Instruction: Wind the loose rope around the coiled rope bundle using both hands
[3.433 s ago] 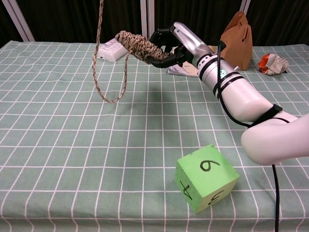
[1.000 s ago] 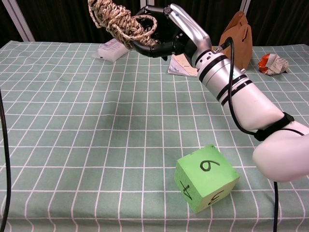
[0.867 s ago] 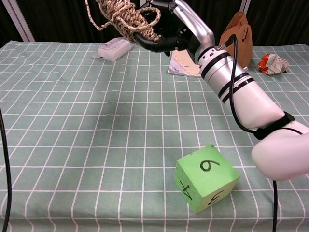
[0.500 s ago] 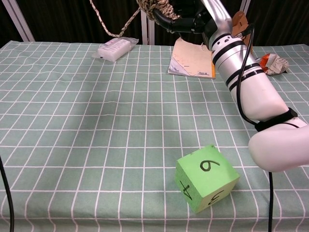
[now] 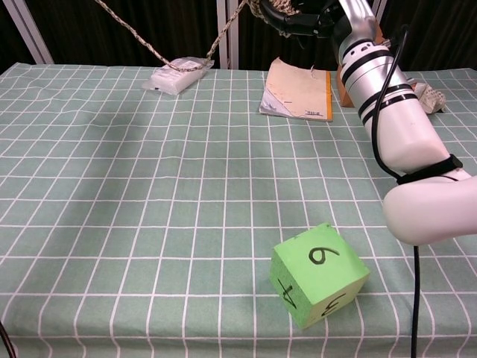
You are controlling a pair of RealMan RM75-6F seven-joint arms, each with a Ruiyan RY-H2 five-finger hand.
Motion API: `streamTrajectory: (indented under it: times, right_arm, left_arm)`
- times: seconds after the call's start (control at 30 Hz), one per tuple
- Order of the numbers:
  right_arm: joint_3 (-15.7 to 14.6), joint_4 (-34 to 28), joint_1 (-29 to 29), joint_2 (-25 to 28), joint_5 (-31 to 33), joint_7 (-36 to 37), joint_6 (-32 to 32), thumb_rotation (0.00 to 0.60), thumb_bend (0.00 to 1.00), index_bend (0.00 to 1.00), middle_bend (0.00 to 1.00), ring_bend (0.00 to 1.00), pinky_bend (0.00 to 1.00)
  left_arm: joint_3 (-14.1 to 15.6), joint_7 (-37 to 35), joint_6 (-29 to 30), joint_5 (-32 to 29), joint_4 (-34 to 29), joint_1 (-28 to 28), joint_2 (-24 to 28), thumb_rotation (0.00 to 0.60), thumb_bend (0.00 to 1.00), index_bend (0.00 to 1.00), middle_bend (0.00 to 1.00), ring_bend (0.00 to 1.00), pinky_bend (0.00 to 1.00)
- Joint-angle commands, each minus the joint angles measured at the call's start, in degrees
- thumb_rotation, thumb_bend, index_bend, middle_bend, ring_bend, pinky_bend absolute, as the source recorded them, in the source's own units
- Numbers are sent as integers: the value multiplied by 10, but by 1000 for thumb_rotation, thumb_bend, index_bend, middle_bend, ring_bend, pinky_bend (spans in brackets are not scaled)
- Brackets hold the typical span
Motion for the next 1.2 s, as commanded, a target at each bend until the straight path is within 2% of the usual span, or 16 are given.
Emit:
streamTrajectory:
  times: [0.03,0.33,0.53,0.6,0.7,0.97,1.2]
  right_arm:
    - [5,10,3,1,7,0,-8,600,628,933,727,680,855]
    - [21,44,-2,-1,30,8,-12,600,628,932,727,680,855]
    - [28,59,9,6,42,-10,-37,600,628,931,727,680,855]
    - [32,62,15,6,48,-15,-48,600,628,931,727,680,856]
    - [35,68,23,6,54,-27,-66,600,627,931,727,680,855]
    - [22,97,39,-13,54,-45,-103,600,626,931,727,680,855]
    - [16,118,58,-31,52,-53,-116,600,625,932,727,680,855]
  left_arm:
    - [13,-9,-8,12,-14,14,16,600,558,788,577,507,629]
    - [51,-22,-42,44,-52,41,63,600,559,791,575,506,629]
    - [46,-76,-123,103,-108,72,116,600,561,792,576,506,629]
    - [45,-87,-134,126,-125,78,131,600,562,792,576,506,629]
    - [35,-110,-146,162,-159,87,154,600,562,792,575,506,629]
    - [-23,-182,-144,274,-272,112,219,600,561,792,576,506,632]
    - [-63,-224,-171,285,-329,72,268,600,561,792,576,506,635]
